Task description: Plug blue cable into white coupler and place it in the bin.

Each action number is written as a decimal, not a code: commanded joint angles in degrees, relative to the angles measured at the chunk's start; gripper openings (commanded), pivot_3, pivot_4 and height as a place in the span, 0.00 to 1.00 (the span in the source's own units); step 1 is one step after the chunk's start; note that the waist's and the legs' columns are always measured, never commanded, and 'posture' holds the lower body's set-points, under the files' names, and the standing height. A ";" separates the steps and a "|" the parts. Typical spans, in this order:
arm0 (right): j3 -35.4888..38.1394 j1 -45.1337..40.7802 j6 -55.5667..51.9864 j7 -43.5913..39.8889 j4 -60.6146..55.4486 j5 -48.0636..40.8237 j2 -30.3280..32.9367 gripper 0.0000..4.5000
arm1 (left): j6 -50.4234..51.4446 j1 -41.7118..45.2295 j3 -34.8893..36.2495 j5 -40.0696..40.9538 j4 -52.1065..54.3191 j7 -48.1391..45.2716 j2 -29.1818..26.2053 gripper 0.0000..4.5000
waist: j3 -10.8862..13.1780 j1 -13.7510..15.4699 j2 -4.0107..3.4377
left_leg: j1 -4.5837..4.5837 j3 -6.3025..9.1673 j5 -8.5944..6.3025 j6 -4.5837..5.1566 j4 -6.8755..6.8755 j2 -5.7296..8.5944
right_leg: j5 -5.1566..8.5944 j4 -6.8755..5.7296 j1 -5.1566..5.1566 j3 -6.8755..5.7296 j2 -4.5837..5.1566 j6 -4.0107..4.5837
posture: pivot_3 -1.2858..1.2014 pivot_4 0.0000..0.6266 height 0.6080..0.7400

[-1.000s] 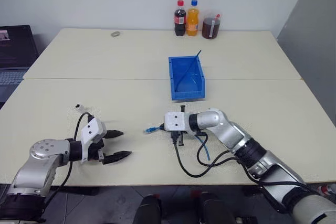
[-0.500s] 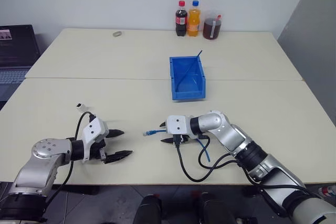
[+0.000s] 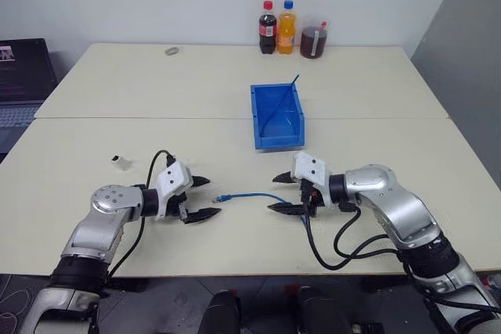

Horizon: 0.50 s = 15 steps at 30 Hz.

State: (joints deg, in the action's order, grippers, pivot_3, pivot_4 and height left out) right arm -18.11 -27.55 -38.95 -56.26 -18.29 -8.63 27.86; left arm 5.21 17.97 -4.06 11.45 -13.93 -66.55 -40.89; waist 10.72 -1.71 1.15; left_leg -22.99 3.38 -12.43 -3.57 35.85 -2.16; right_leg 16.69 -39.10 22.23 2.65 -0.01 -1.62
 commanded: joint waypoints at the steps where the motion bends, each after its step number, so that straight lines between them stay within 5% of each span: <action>1: 2.77 1.25 -2.07 2.22 -5.48 -2.32 0.81 0.75 | -2.26 -0.24 -3.26 -2.55 -1.73 -1.45 0.87 0.81 | 0.00 0.11 0.00 | 0.00 0.00 0.00 0.00 0.01 0.02 | 0.00 0.00 -0.01 0.00 0.02 -0.01 | 0.52 0.24 1.00; 15: 5.19 3.94 -0.18 6.47 -8.54 -5.73 1.14 0.75 | -5.05 -1.79 -5.14 -3.88 -2.99 -2.11 0.81 0.10 | -0.15 0.15 -0.14 | 0.09 0.02 0.00 0.01 0.05 0.07 | 0.11 0.00 -0.14 0.00 0.07 -0.30 | 0.52 0.24 1.00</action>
State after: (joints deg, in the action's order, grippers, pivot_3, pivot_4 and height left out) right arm -14.67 -23.56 -41.57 -50.03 -24.04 -12.91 29.10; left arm -0.56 17.82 -7.38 10.11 -14.72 -69.31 -40.32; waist 10.57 -1.56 1.01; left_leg -22.89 3.40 -12.43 -3.57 35.90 -2.09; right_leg 16.80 -39.10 22.10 2.66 0.06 -1.93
